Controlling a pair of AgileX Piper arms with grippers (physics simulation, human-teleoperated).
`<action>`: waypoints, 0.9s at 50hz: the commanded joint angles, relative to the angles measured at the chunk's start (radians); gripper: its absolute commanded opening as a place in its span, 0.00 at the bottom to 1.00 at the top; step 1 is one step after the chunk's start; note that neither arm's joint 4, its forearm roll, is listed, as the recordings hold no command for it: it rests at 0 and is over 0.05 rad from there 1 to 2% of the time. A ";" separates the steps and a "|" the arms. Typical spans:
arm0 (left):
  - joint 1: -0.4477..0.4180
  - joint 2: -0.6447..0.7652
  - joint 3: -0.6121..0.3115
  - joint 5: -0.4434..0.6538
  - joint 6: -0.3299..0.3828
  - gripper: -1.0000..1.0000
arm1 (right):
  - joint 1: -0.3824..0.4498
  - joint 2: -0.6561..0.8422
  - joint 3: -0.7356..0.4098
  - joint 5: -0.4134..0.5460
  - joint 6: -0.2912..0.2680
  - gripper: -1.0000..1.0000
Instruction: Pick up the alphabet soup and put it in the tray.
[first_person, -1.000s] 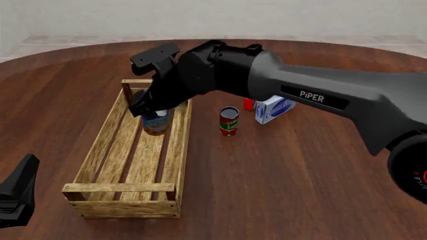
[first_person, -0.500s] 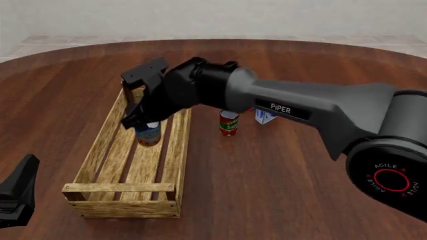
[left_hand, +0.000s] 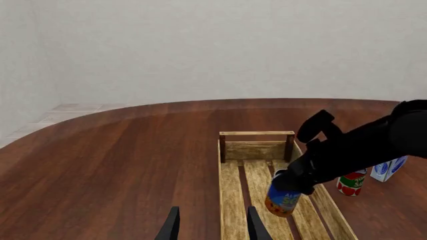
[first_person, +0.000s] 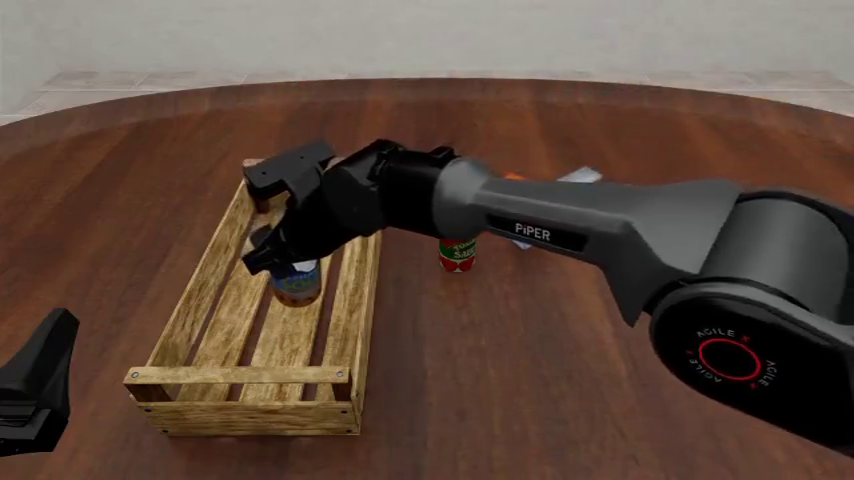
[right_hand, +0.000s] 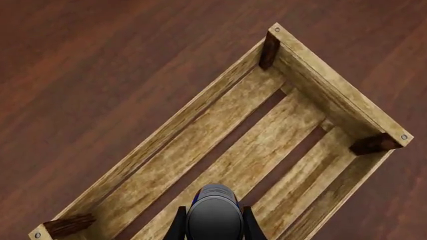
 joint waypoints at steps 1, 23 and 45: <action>0.000 0.000 0.000 0.000 0.000 1.00 | -0.002 0.014 -0.009 -0.011 0.025 0.00; 0.000 0.000 0.000 0.000 0.000 1.00 | -0.003 0.022 -0.005 -0.017 0.029 0.00; 0.000 0.000 0.000 0.000 0.000 1.00 | -0.003 0.022 -0.005 -0.017 0.029 1.00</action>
